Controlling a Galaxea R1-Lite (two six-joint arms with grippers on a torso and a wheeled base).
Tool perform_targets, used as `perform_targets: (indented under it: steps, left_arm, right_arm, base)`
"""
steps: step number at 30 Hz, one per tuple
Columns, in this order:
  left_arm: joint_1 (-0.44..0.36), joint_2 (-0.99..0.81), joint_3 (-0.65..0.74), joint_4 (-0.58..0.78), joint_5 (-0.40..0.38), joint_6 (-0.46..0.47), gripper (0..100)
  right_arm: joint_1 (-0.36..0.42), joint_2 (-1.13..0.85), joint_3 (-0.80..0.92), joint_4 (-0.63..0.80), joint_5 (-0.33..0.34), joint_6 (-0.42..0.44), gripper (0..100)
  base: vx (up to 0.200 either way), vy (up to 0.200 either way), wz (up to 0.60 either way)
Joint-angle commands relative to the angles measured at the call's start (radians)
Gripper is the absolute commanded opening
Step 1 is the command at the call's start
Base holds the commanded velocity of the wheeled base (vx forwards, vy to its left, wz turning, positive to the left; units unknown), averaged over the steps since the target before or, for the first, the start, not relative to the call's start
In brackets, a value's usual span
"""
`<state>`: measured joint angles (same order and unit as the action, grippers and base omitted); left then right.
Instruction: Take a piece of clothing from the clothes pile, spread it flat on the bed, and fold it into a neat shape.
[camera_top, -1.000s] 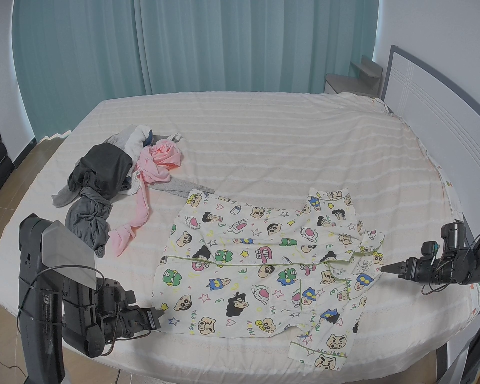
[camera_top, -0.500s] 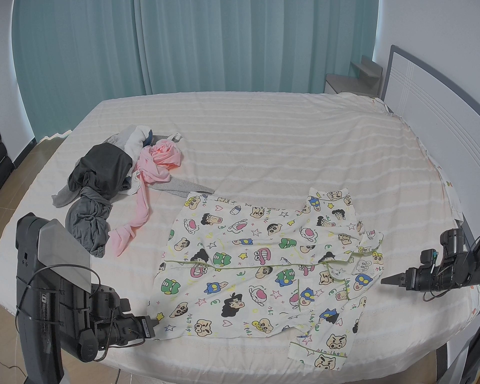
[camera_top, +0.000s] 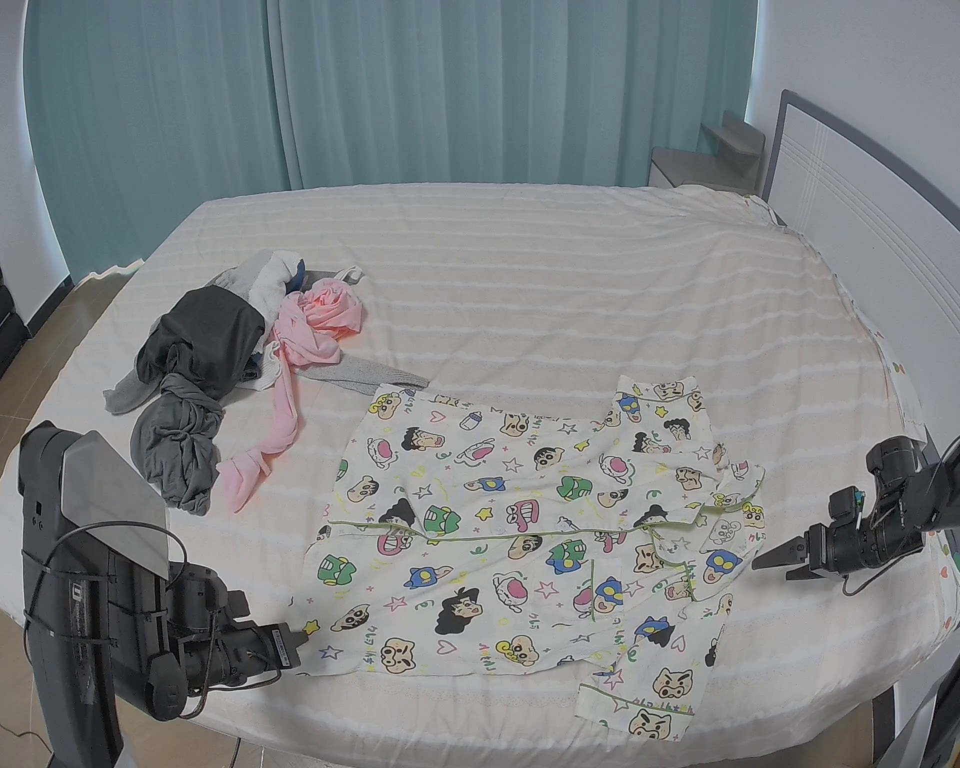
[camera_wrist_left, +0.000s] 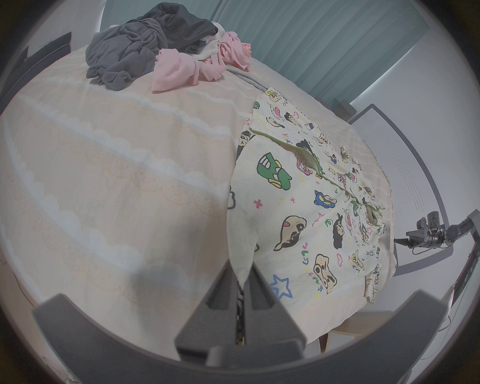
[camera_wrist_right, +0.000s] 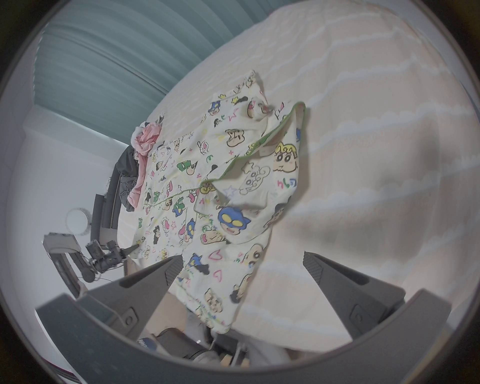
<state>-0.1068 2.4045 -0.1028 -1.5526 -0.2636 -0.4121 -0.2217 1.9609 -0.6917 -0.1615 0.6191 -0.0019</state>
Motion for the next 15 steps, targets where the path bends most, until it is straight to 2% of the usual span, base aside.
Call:
perform_targets:
  steps: [1,2,4,6,15]
  left_arm:
    - [0.006,-0.008,-0.003,-0.018,0.001,-0.013,0]
    - [0.006,-0.008,-0.003,-0.018,0.001,-0.013,0]
    - [0.006,-0.008,-0.005,-0.018,0.001,-0.013,0]
    - [0.006,-0.013,-0.003,-0.018,0.001,-0.013,0]
    - [0.009,-0.018,0.000,-0.018,0.003,-0.013,0]
  right_arm:
    - [0.073,0.009,-0.126,0.160,0.007,0.000,100]
    - [0.073,0.010,-0.126,0.160,0.007,-0.004,100]
    - [0.070,0.041,-0.098,0.152,-0.001,-0.112,100]
    - [0.074,0.053,-0.091,0.151,-0.004,-0.151,100]
    - [0.145,0.078,-0.109,0.165,-0.012,-0.185,100]
  base:
    - [0.000,0.000,0.00]
    - [0.000,0.000,0.00]
    - [0.000,0.000,0.00]
    - [0.000,0.000,0.00]
    - [0.000,0.000,0.00]
